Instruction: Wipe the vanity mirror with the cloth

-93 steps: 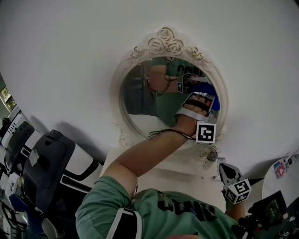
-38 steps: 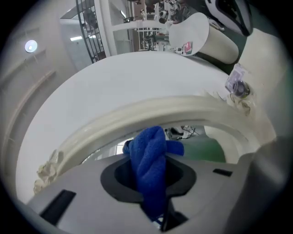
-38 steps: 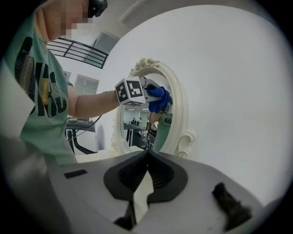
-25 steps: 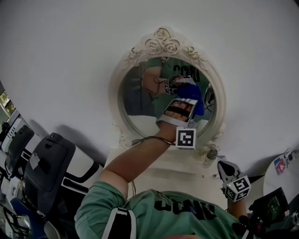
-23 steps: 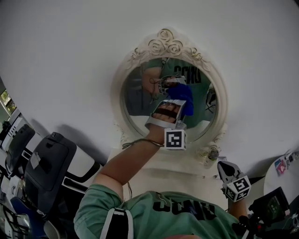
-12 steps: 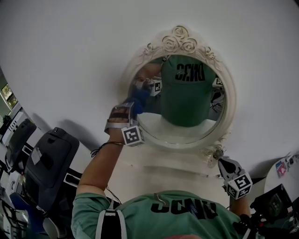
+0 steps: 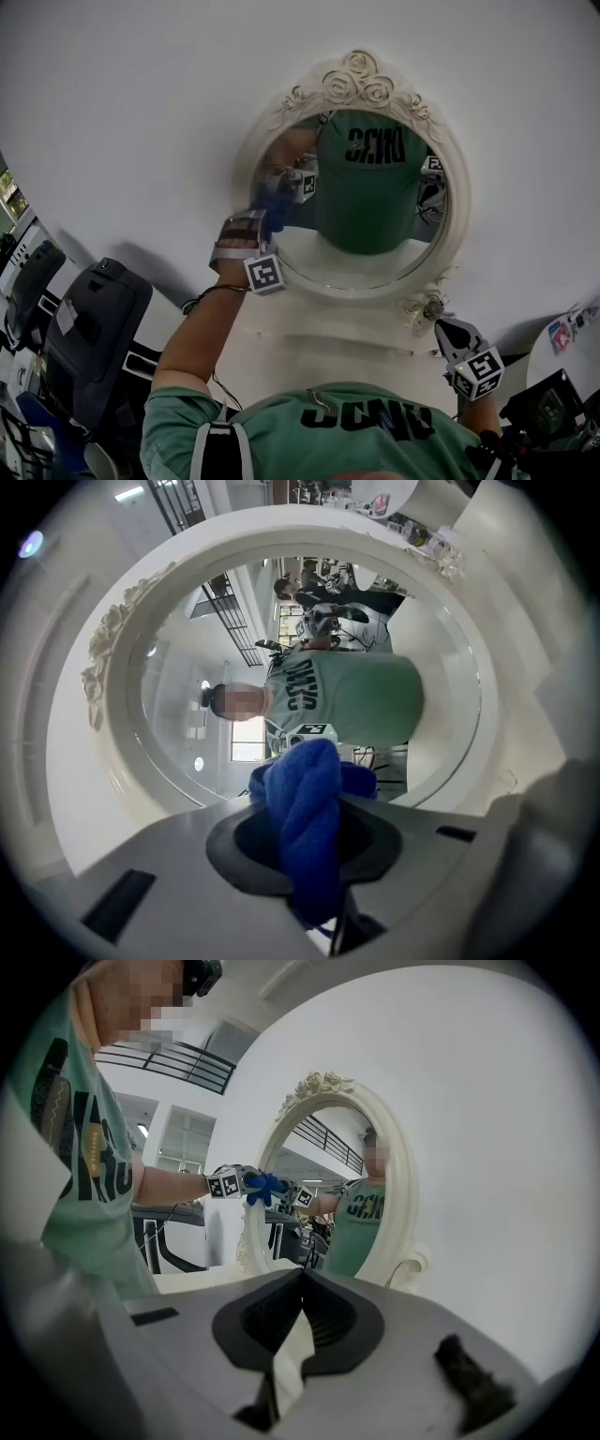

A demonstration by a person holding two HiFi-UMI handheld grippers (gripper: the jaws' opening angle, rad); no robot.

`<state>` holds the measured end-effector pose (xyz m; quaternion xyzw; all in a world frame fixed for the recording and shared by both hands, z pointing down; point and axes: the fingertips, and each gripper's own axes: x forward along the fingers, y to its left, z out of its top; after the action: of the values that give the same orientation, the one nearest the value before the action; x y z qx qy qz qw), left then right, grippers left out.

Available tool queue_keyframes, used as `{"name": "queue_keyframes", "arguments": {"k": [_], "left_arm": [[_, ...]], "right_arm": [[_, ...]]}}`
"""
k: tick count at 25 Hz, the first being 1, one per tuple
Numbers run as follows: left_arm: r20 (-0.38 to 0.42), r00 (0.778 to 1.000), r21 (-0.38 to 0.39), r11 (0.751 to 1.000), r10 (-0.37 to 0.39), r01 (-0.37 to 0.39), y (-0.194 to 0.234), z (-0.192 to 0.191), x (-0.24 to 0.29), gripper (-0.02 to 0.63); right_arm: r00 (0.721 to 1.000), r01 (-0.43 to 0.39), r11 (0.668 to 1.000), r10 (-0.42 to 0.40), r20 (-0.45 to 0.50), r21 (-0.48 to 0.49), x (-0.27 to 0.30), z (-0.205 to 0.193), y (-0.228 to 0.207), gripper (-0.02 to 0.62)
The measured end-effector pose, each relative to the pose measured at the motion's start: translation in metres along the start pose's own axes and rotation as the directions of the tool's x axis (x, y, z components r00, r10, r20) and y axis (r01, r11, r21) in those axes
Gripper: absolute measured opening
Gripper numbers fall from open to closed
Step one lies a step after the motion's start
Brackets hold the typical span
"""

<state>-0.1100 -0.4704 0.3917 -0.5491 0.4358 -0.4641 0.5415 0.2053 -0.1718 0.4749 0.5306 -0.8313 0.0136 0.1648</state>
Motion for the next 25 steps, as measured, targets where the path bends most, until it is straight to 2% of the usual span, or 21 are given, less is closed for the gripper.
{"name": "queue_keyframes", "arguments": {"k": [2,6,11,15,20,23,25], "left_arm": [[0.005,1.0,-0.006,1.0,0.001,-0.001,0.002,0.006,-0.002,0.094],[0.062,0.998,-0.019,1.0,0.014,-0.013,0.011,0.048,-0.009,0.094],[0.173,0.984,-0.019,0.999,0.049,-0.046,0.023,0.135,-0.019,0.094],[0.291,0.955,-0.017,0.998,0.06,-0.057,0.031,0.221,-0.031,0.094],[0.436,0.898,-0.046,0.998,0.062,-0.046,0.036,0.326,-0.046,0.094],[0.47,0.88,0.012,0.996,0.069,-0.084,0.035,0.374,-0.052,0.094],[0.498,0.866,0.01,0.998,0.052,-0.066,0.03,0.401,-0.057,0.094]], "right_arm": [[1.0,-0.001,1.0,0.001,0.0,0.006,-0.001,-0.003,-0.001,0.012],[1.0,-0.001,1.0,0.001,0.003,0.006,0.001,-0.003,-0.002,0.012],[1.0,-0.009,1.0,0.009,0.013,0.015,0.001,-0.007,-0.002,0.012],[1.0,0.007,0.999,-0.007,0.016,0.031,-0.006,-0.013,-0.006,0.012],[0.999,0.044,0.997,-0.045,0.018,0.064,-0.021,-0.028,-0.018,0.012],[0.997,0.074,0.993,-0.077,0.025,0.093,-0.031,-0.036,-0.025,0.012],[0.995,0.091,0.99,-0.094,0.025,0.106,-0.037,-0.037,-0.027,0.012]]}}
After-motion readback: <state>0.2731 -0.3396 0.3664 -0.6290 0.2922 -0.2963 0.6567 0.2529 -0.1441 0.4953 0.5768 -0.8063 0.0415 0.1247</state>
